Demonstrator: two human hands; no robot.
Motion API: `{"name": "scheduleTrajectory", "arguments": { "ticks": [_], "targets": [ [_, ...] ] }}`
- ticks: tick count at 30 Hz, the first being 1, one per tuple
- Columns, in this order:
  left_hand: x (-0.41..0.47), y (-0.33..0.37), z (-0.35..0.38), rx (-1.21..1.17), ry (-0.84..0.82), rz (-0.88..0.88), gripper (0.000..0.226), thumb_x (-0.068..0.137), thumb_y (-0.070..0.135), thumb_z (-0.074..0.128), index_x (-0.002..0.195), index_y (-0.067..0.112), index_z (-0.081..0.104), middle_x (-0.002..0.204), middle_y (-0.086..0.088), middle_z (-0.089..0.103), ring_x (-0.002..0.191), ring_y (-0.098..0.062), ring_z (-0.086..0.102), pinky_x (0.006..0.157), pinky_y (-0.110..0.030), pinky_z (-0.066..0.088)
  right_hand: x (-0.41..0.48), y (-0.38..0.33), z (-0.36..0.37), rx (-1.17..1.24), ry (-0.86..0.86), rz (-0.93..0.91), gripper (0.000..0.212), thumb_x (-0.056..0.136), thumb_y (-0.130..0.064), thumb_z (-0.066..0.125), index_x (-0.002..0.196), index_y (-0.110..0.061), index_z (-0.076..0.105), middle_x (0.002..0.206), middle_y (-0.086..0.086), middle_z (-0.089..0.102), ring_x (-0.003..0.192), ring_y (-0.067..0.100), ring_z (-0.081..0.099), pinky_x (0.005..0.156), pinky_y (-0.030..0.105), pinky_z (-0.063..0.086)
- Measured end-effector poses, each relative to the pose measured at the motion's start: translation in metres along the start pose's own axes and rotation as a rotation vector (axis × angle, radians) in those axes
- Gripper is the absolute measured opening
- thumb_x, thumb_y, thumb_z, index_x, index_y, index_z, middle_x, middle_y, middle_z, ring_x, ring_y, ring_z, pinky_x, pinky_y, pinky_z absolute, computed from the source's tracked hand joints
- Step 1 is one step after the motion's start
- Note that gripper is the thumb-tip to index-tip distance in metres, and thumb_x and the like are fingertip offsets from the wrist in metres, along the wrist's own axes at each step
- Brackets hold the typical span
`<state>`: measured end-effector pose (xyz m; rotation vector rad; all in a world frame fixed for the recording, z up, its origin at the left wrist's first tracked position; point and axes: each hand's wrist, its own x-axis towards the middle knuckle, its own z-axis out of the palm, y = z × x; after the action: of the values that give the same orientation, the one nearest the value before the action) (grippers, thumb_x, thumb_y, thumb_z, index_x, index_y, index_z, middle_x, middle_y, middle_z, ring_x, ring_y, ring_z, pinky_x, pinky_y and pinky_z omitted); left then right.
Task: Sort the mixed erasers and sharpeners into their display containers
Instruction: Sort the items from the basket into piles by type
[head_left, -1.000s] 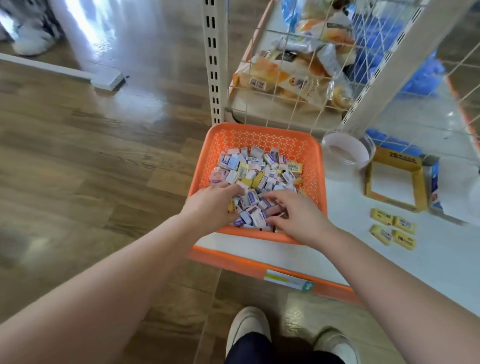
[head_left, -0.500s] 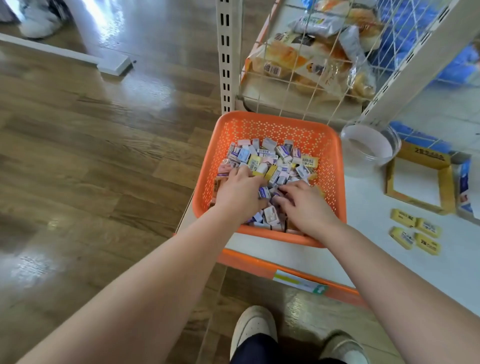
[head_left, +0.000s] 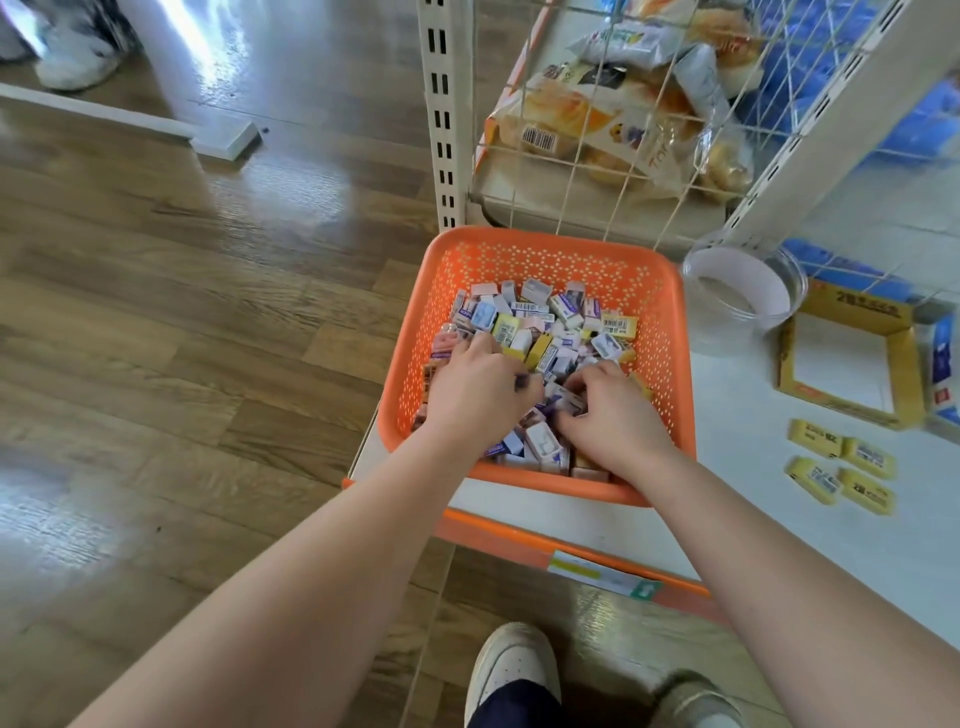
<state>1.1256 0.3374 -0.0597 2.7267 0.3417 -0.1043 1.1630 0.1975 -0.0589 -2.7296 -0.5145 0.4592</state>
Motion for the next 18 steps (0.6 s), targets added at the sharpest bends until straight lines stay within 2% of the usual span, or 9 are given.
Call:
{"name": "scheduleTrajectory", "arguments": {
  "ticks": [2, 4, 7, 10, 14, 16, 18],
  "targets": [
    [0.001, -0.002, 0.002, -0.040, 0.045, 0.001, 0.030, 0.094, 0.037, 0.047, 0.099, 0.023, 0.073, 0.107, -0.002, 0.051, 0.107, -0.024, 0.048, 0.064, -0.029, 0.042, 0.001, 0.000, 0.000, 0.043, 0.022, 0.006, 0.028, 0.084, -0.024, 0.057, 0.110, -0.014, 0.055, 0.117, 0.005, 0.054, 0.103, 0.023, 0.051, 0.082, 0.033, 0.044],
    [0.001, -0.001, 0.001, -0.015, 0.047, 0.012, 0.032, 0.096, 0.037, 0.043, 0.104, 0.021, 0.069, 0.110, -0.002, 0.053, 0.109, -0.024, 0.046, 0.068, -0.032, 0.043, 0.001, 0.001, 0.000, 0.089, 0.035, 0.005, 0.021, 0.084, -0.021, 0.057, 0.105, -0.016, 0.055, 0.109, 0.003, 0.060, 0.095, 0.021, 0.055, 0.075, 0.032, 0.045],
    [0.001, 0.000, -0.002, 0.025, 0.034, 0.043, 0.028, 0.099, 0.032, 0.038, 0.117, 0.026, 0.059, 0.114, -0.003, 0.054, 0.111, -0.027, 0.044, 0.066, -0.032, 0.040, 0.001, 0.001, -0.001, 0.113, 0.040, -0.024, 0.027, 0.085, -0.018, 0.057, 0.112, -0.019, 0.056, 0.112, 0.001, 0.062, 0.099, 0.021, 0.057, 0.081, 0.032, 0.047],
    [0.000, 0.001, -0.003, -0.007, -0.017, 0.099, 0.032, 0.099, 0.023, 0.037, 0.123, 0.032, 0.056, 0.117, -0.002, 0.053, 0.112, -0.027, 0.041, 0.067, -0.034, 0.043, 0.000, 0.002, -0.001, 0.064, 0.049, -0.057, 0.023, 0.086, -0.018, 0.056, 0.109, -0.020, 0.059, 0.113, 0.002, 0.059, 0.098, 0.022, 0.056, 0.083, 0.033, 0.042],
    [-0.001, 0.002, -0.005, 0.045, 0.009, 0.047, 0.029, 0.092, 0.037, 0.047, 0.118, 0.031, 0.059, 0.119, 0.003, 0.056, 0.118, -0.024, 0.042, 0.074, -0.032, 0.043, 0.000, 0.003, -0.001, 0.069, 0.072, -0.041, 0.020, 0.089, -0.017, 0.054, 0.107, -0.013, 0.061, 0.115, 0.005, 0.054, 0.101, 0.022, 0.053, 0.085, 0.030, 0.043],
    [-0.001, 0.004, -0.006, 0.111, -0.022, 0.057, 0.035, 0.089, 0.040, 0.054, 0.122, 0.031, 0.055, 0.122, 0.005, 0.057, 0.119, -0.023, 0.042, 0.078, -0.033, 0.042, 0.000, 0.004, -0.005, 0.170, 0.094, -0.006, 0.017, 0.090, -0.017, 0.054, 0.105, -0.013, 0.062, 0.116, 0.003, 0.052, 0.101, 0.020, 0.054, 0.085, 0.025, 0.041],
    [-0.001, 0.007, -0.008, 0.139, 0.004, 0.078, 0.034, 0.089, 0.036, 0.055, 0.122, 0.030, 0.055, 0.119, 0.004, 0.060, 0.114, -0.022, 0.046, 0.077, -0.033, 0.042, -0.001, 0.006, -0.013, 0.341, 0.140, 0.057, 0.011, 0.090, -0.017, 0.056, 0.099, -0.017, 0.062, 0.107, -0.002, 0.056, 0.091, 0.012, 0.056, 0.074, 0.013, 0.039]
  ]
}}
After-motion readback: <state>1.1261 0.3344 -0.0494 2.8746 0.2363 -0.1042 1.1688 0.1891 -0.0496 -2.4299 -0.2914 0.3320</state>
